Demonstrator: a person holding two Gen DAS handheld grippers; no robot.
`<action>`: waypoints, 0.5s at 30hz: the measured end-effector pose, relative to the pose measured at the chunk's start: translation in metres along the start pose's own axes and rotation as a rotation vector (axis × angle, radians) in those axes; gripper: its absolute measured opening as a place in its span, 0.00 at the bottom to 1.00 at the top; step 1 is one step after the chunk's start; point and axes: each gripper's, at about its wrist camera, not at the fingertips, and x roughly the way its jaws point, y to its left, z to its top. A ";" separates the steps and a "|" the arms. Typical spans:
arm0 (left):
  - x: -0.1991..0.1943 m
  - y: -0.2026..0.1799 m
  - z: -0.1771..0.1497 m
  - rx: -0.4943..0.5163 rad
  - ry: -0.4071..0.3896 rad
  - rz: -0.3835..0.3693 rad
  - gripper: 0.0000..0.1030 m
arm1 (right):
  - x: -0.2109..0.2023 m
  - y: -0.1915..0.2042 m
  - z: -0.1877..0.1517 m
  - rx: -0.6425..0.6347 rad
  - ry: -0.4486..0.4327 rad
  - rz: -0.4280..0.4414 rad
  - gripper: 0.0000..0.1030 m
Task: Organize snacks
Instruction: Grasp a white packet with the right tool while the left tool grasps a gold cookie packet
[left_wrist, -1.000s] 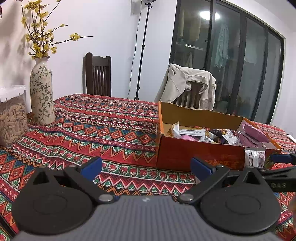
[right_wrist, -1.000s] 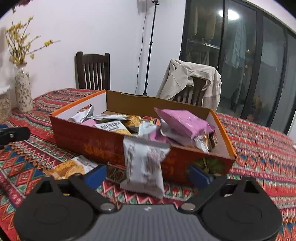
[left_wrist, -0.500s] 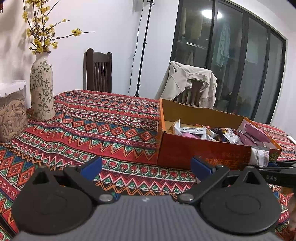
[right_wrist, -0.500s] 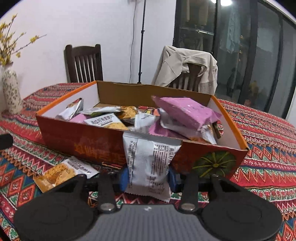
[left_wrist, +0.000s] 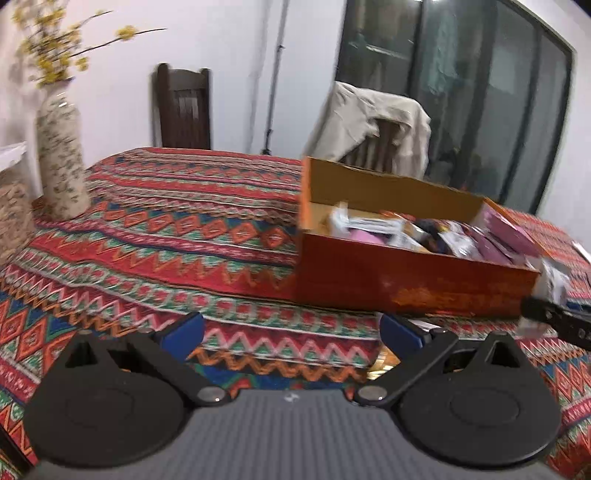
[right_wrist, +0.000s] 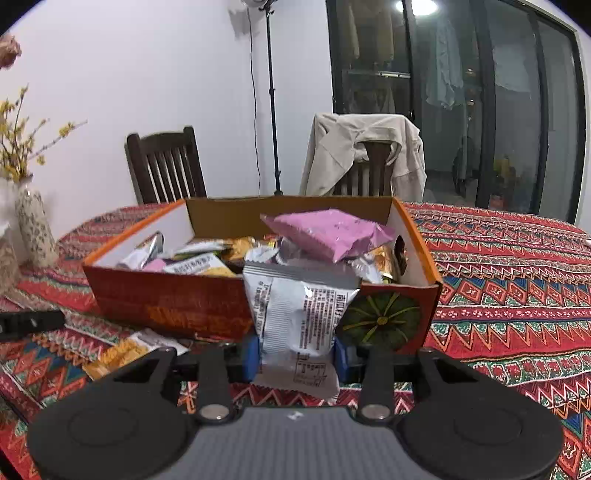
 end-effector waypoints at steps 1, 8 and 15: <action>0.001 -0.007 0.002 0.022 0.007 0.002 1.00 | -0.001 -0.001 0.000 0.005 -0.002 0.002 0.37; 0.020 -0.058 0.007 0.151 0.064 -0.019 1.00 | -0.004 -0.009 0.001 0.036 -0.008 0.008 0.37; 0.046 -0.084 -0.005 0.179 0.135 -0.008 1.00 | -0.003 -0.010 -0.002 0.046 0.011 0.012 0.37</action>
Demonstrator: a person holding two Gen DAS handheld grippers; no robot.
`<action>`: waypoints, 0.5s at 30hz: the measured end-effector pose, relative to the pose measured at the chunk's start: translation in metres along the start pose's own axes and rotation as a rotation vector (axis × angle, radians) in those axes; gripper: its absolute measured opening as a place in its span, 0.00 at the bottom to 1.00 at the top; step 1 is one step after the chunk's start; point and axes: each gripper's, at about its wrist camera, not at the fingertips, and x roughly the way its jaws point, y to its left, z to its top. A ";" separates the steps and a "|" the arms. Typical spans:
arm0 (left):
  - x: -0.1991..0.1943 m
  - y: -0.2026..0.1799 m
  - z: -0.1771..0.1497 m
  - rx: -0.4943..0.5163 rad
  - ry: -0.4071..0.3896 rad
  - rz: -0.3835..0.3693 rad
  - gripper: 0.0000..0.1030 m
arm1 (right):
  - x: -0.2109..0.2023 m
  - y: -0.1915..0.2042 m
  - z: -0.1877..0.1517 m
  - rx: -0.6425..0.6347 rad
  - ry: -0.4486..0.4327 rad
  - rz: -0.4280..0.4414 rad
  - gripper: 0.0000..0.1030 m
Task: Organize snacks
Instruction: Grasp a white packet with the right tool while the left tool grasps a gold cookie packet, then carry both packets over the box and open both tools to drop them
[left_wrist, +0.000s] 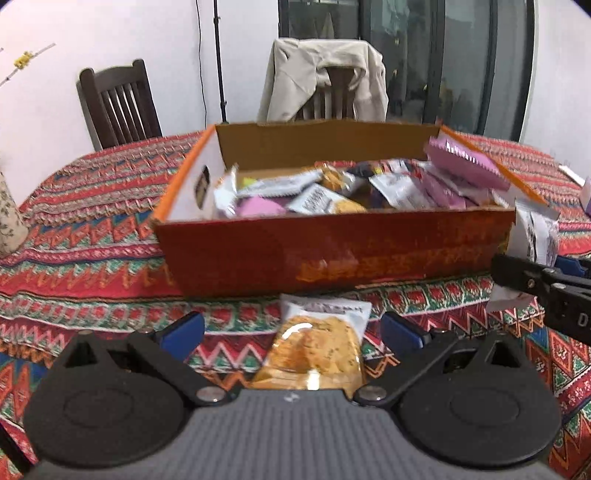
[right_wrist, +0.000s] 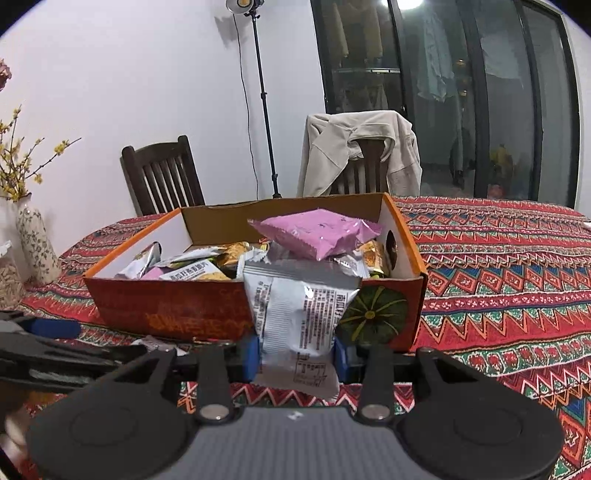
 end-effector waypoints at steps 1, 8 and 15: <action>0.003 -0.002 -0.001 0.005 0.010 -0.003 1.00 | 0.000 0.000 0.000 -0.002 0.002 0.002 0.37; 0.009 -0.005 -0.009 0.025 0.023 -0.036 0.88 | -0.001 0.003 -0.003 -0.014 0.005 0.014 0.37; -0.003 -0.008 -0.012 0.027 -0.017 -0.094 0.41 | -0.001 0.004 -0.003 -0.017 0.006 0.016 0.37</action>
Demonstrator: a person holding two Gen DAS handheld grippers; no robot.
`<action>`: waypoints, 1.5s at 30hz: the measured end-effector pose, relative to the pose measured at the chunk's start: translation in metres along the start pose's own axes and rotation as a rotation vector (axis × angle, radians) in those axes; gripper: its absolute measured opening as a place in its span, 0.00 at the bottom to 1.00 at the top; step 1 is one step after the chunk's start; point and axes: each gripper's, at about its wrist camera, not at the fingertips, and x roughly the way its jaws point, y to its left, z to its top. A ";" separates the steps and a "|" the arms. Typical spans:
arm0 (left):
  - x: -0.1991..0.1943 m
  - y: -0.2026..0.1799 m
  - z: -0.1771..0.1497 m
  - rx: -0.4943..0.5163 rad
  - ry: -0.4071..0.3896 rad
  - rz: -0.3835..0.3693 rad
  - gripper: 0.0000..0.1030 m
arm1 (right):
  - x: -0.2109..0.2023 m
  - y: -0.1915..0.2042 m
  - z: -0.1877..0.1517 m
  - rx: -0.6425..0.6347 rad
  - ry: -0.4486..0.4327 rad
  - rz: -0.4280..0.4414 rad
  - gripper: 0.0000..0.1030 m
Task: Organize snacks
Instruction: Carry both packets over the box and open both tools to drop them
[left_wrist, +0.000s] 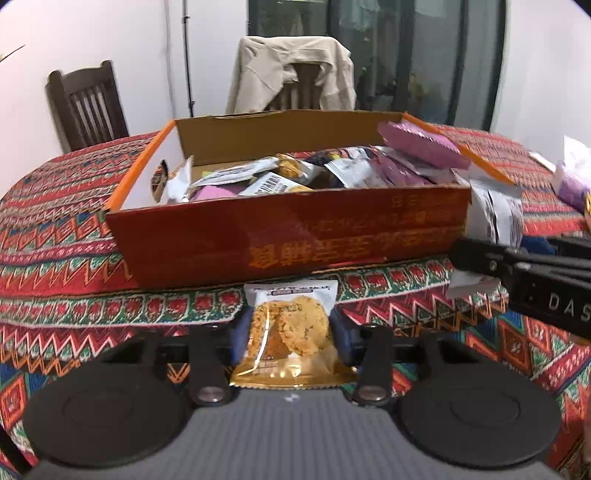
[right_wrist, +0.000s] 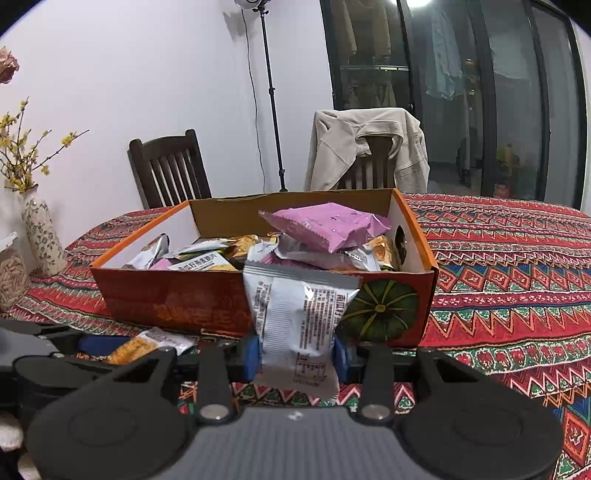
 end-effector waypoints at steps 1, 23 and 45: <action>-0.001 0.000 0.000 0.001 -0.006 -0.001 0.41 | 0.000 0.001 0.000 -0.002 -0.001 0.000 0.37; -0.069 0.005 0.045 -0.004 -0.246 -0.007 0.41 | -0.027 0.014 0.029 -0.061 -0.112 0.038 0.37; -0.055 0.033 0.118 -0.150 -0.379 0.041 0.41 | 0.009 0.031 0.099 -0.042 -0.189 0.015 0.37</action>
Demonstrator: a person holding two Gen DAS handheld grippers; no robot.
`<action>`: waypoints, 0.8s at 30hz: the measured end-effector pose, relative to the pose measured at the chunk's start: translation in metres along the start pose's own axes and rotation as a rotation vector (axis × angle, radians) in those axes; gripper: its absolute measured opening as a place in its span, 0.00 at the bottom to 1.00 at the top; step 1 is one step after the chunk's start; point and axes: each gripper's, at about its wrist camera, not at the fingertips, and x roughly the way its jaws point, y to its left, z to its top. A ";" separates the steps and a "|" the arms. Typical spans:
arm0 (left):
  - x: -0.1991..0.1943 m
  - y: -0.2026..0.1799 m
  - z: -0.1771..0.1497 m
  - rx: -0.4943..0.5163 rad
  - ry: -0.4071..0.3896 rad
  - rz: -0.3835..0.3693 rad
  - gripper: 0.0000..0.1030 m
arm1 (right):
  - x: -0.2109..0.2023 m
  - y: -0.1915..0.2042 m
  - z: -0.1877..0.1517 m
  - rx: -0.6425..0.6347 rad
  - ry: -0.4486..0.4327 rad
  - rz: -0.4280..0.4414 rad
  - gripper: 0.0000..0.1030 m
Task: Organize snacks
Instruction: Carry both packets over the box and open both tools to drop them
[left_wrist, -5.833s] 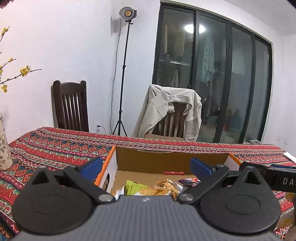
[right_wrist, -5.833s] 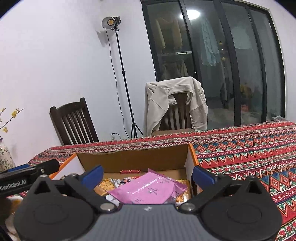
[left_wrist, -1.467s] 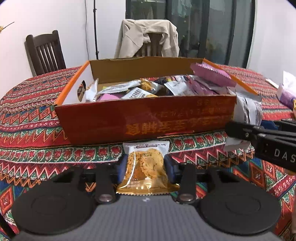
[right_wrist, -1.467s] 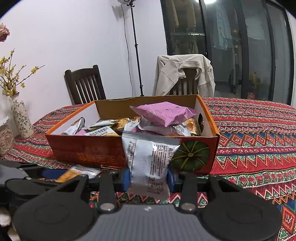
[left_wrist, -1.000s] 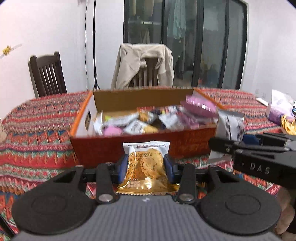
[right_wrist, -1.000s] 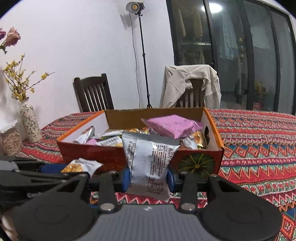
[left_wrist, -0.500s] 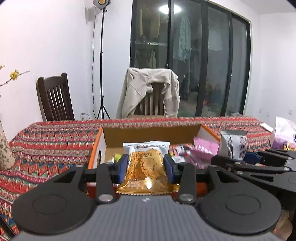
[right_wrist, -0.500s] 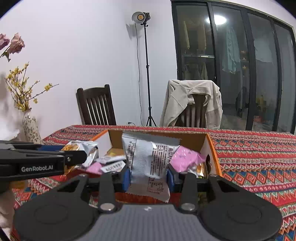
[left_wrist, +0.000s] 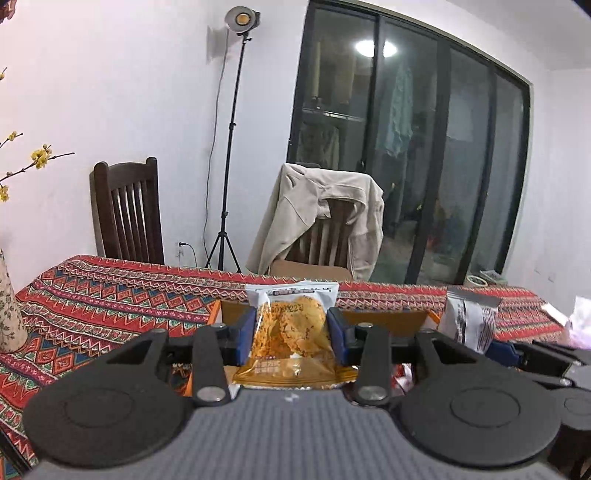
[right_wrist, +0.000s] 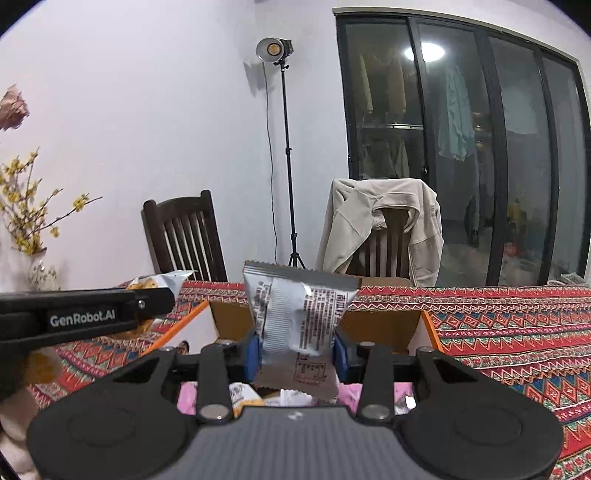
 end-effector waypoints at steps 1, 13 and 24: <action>0.004 0.001 0.002 -0.008 0.000 0.002 0.41 | 0.005 0.000 0.002 0.006 -0.002 -0.002 0.37; 0.051 0.021 -0.013 -0.066 0.049 0.036 0.41 | 0.045 0.001 -0.002 0.004 -0.021 -0.021 0.37; 0.065 0.026 -0.029 -0.047 0.070 0.020 0.42 | 0.061 -0.002 -0.016 -0.029 0.011 -0.020 0.37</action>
